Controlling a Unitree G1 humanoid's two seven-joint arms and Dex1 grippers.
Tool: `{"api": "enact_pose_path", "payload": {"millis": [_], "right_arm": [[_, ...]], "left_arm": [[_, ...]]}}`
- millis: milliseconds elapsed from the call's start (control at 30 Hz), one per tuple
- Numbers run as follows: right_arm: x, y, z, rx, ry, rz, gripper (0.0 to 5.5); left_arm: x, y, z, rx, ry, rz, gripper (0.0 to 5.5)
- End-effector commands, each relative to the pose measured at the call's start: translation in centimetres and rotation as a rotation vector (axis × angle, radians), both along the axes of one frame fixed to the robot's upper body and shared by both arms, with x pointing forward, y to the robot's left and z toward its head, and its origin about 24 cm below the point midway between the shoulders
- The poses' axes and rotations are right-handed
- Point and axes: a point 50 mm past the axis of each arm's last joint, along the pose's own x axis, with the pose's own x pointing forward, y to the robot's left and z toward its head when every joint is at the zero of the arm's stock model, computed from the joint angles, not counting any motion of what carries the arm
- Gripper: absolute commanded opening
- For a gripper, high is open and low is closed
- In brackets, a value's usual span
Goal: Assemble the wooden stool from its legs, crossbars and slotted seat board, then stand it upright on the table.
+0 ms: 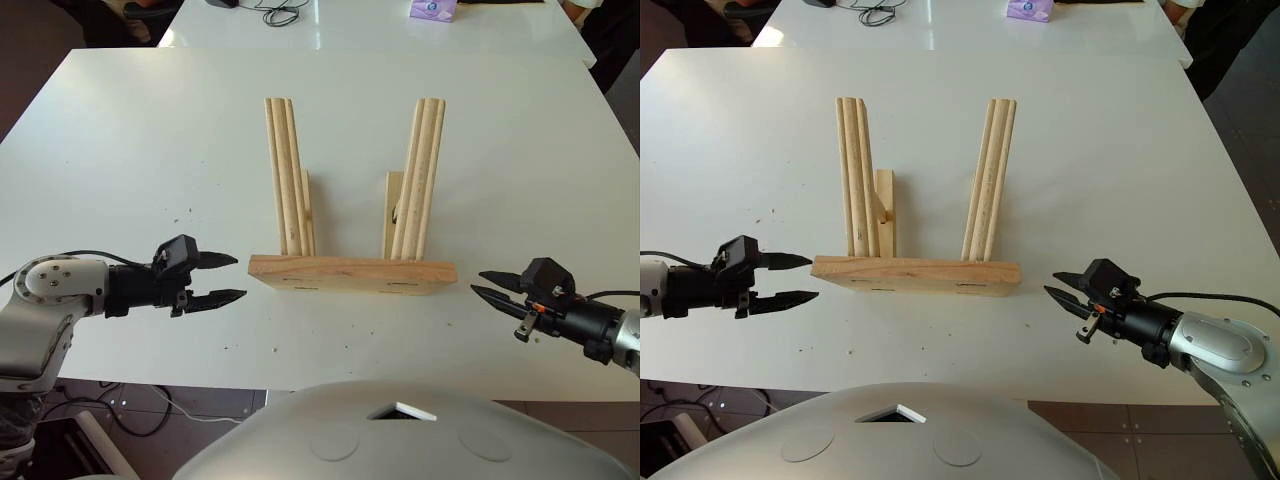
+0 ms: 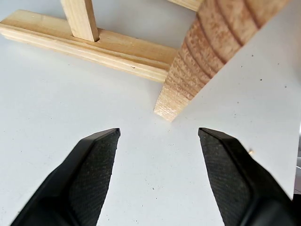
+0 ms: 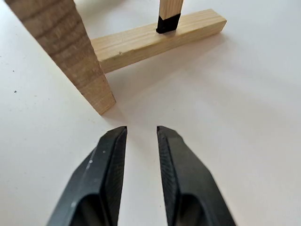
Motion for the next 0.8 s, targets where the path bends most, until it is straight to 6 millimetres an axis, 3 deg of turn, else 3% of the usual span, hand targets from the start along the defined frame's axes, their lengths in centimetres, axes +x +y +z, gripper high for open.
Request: {"api": "enact_pose_path", "payload": {"millis": [33, 267, 433, 600, 800], "right_arm": [[0.6, 0.2, -1.2, 0.044, -0.031, 0.032, 1.31], [1.0, 0.4, -2.3, 0.100, -0.038, 0.121, 2.23], [2.4, 0.1, -3.5, 0.093, -0.020, 0.228, 2.23], [4.0, 0.9, -5.4, 0.105, 0.018, 0.378, 2.23], [4.9, 1.6, -5.9, 0.108, 0.025, 0.460, 2.23]], "left_arm": [[0.1, 0.5, -1.7, 0.081, -0.035, -0.038, 3.11], [0.9, -0.7, -4.8, 0.058, -0.157, -0.037, 3.86], [1.3, -2.2, -6.0, -0.044, -0.190, -0.046, 3.86], [2.5, -2.3, -6.3, -0.107, -0.184, -0.020, 3.86], [3.4, -2.5, -6.2, -0.127, -0.149, -0.085, 3.86]]}}
